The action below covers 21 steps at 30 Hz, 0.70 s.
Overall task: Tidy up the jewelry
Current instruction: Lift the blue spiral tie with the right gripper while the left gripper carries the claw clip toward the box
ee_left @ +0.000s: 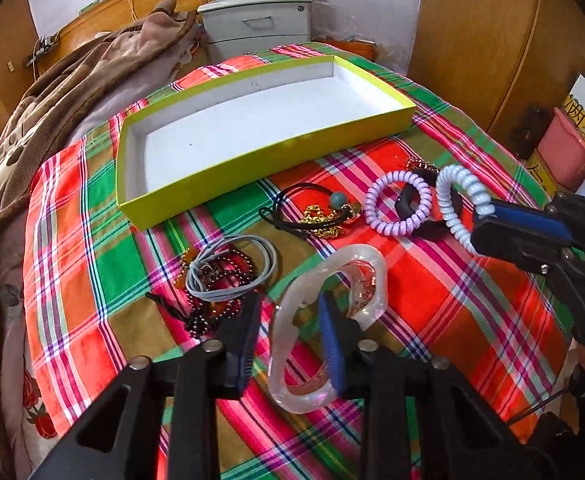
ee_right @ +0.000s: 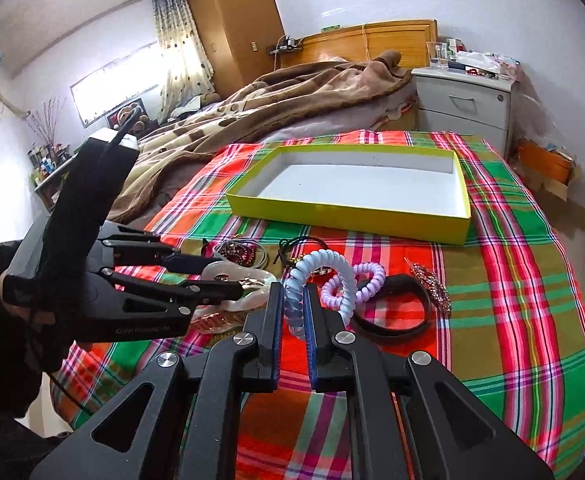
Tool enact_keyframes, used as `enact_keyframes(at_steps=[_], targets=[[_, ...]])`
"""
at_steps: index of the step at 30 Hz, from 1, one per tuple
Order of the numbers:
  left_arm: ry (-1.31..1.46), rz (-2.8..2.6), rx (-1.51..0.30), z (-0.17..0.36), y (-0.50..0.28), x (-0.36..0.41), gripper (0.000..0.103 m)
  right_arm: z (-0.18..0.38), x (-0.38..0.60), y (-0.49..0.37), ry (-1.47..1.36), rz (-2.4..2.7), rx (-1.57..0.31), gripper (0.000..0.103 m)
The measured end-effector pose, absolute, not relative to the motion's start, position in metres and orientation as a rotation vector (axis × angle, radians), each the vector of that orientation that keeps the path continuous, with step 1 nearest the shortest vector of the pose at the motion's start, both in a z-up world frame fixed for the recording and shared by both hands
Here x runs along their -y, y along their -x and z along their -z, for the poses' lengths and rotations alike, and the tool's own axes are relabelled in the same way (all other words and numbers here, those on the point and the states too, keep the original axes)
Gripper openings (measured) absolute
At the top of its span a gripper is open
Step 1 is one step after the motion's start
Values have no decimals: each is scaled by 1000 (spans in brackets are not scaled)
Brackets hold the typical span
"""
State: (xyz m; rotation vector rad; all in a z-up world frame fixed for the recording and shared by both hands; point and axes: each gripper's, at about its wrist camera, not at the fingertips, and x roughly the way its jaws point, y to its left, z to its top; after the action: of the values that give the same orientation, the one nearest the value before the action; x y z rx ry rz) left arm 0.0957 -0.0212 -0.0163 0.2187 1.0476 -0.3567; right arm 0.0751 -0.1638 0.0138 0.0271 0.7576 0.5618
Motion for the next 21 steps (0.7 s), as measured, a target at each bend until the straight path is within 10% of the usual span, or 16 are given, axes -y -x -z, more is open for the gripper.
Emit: enact_keyframes(at_steps=[21], targets=[[-21,284,-995,-11,-99,-7,13,-31,165,-91,-2,-513,-712,10]])
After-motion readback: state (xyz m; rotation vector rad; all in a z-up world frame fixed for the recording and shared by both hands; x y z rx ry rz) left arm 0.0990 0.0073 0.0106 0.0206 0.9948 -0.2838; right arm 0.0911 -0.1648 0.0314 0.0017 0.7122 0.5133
